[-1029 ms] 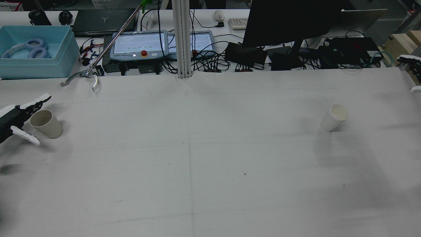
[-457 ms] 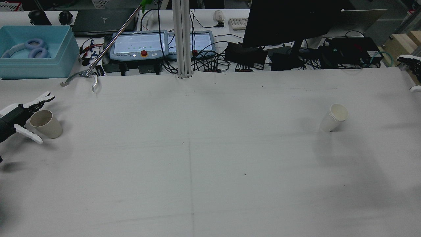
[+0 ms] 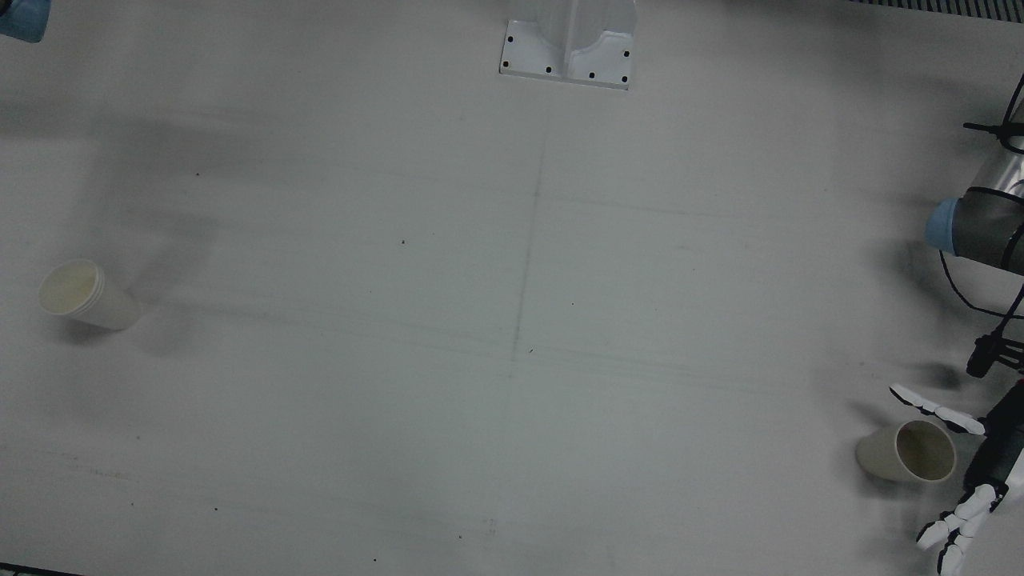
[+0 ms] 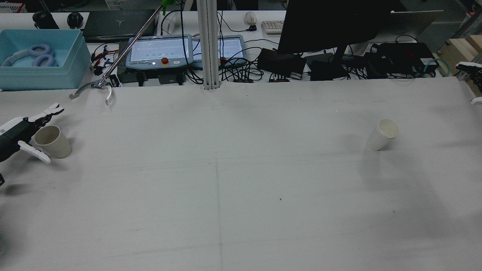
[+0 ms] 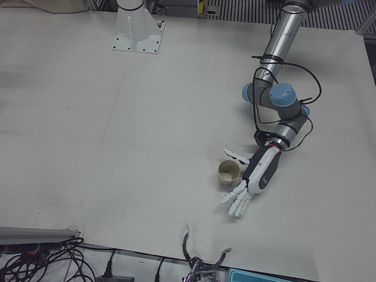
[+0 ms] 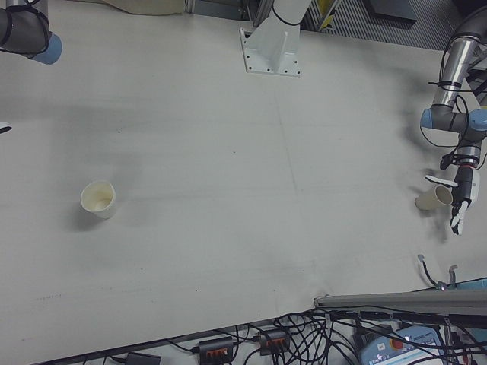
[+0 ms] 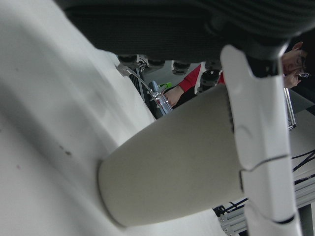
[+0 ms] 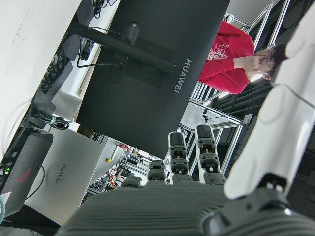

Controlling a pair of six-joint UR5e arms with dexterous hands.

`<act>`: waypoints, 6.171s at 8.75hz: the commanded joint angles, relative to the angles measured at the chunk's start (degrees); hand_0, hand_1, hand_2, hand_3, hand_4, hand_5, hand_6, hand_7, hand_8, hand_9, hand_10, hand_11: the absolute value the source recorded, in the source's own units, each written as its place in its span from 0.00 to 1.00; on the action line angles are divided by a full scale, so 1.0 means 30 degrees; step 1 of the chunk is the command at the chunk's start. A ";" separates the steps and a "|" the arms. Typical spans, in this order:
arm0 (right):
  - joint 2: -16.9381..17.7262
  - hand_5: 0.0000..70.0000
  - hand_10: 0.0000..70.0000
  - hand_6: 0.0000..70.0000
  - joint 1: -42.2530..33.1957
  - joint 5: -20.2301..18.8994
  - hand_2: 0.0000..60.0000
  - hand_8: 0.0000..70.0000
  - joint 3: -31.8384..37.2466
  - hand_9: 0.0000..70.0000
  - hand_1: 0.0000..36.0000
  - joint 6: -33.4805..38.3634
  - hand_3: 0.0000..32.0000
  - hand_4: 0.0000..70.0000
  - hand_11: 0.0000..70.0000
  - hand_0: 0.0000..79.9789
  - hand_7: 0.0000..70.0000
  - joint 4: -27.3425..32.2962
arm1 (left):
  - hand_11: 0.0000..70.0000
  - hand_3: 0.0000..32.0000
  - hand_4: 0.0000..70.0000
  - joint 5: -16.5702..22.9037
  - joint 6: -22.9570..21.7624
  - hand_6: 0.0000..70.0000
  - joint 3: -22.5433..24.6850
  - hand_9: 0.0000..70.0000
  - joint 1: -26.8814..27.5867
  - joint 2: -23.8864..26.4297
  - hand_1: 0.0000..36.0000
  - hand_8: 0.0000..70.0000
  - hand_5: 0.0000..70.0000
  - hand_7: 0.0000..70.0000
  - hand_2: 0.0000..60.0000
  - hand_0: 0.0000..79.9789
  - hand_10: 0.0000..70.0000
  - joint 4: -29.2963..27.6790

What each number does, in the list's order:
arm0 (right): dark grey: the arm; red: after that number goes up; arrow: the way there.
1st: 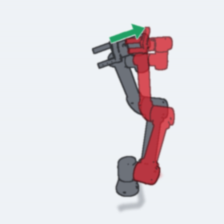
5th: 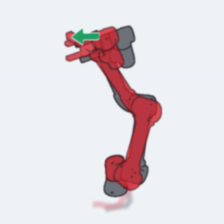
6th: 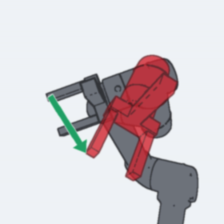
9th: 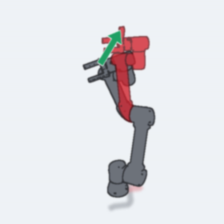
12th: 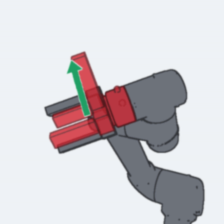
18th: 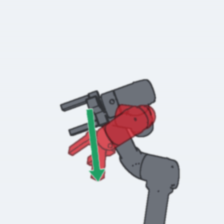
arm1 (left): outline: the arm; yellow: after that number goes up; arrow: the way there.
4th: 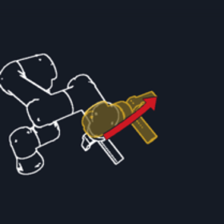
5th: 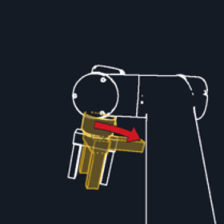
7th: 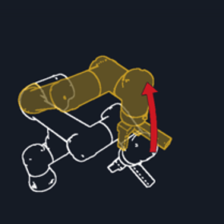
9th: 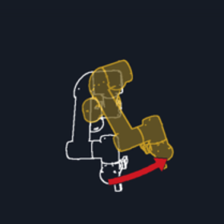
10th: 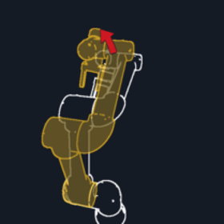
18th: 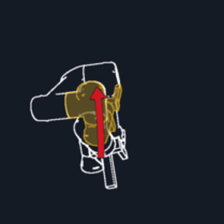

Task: Pour water
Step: 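Move the left hand toward the beige paper cup, then close the left hand's fingers around the beige cup, then lift the beige cup off the table with the left hand, then move the right hand toward the white paper cup, then close the right hand's fingers around the white cup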

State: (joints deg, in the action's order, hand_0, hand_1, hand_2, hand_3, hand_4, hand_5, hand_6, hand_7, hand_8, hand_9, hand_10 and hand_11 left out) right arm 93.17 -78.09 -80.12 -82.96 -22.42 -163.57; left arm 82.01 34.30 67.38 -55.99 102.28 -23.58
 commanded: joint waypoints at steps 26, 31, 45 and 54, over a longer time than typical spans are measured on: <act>-0.0001 0.25 0.00 0.16 -0.0569 0.0194 0.00 0.07 -0.0031 0.09 0.31 0.0560 0.00 0.24 0.00 0.64 0.26 0.0000 | 0.11 0.00 1.00 -0.1936 -0.4809 0.16 0.3109 0.09 0.0852 0.0886 1.00 0.09 1.00 0.22 1.00 0.77 0.05 0.5481; 0.0730 0.25 0.00 0.17 -0.0253 -0.0157 0.00 0.09 -0.0274 0.10 0.32 0.0185 0.00 0.23 0.00 0.64 0.25 0.0262 | 0.10 0.00 1.00 -0.1877 -0.6217 0.16 1.0315 0.09 -0.0235 -0.1136 1.00 0.08 1.00 0.24 1.00 0.80 0.05 0.9613; -0.1873 0.00 0.00 0.00 0.5667 0.0107 0.00 0.06 0.4305 0.05 0.09 -0.3537 0.00 0.00 0.01 0.57 0.00 0.2491 | 0.08 0.00 1.00 -0.2346 -0.8268 0.16 1.1877 0.08 -0.0118 -0.0462 1.00 0.08 1.00 0.24 1.00 0.89 0.03 1.1728; -0.2081 0.07 0.00 0.00 0.7926 0.2216 0.00 0.08 0.4275 0.06 0.22 -0.4420 0.00 0.00 0.00 0.60 0.01 0.2491 | 0.07 0.00 1.00 -0.2346 -0.8416 0.15 1.2111 0.08 -0.0264 -0.0696 1.00 0.07 1.00 0.23 1.00 0.86 0.03 1.1583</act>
State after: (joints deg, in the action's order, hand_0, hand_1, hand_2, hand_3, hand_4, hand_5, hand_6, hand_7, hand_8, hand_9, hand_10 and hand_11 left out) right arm 86.88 -54.76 -74.04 -70.22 -35.49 -156.09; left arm 74.95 9.06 103.39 -56.72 100.34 11.37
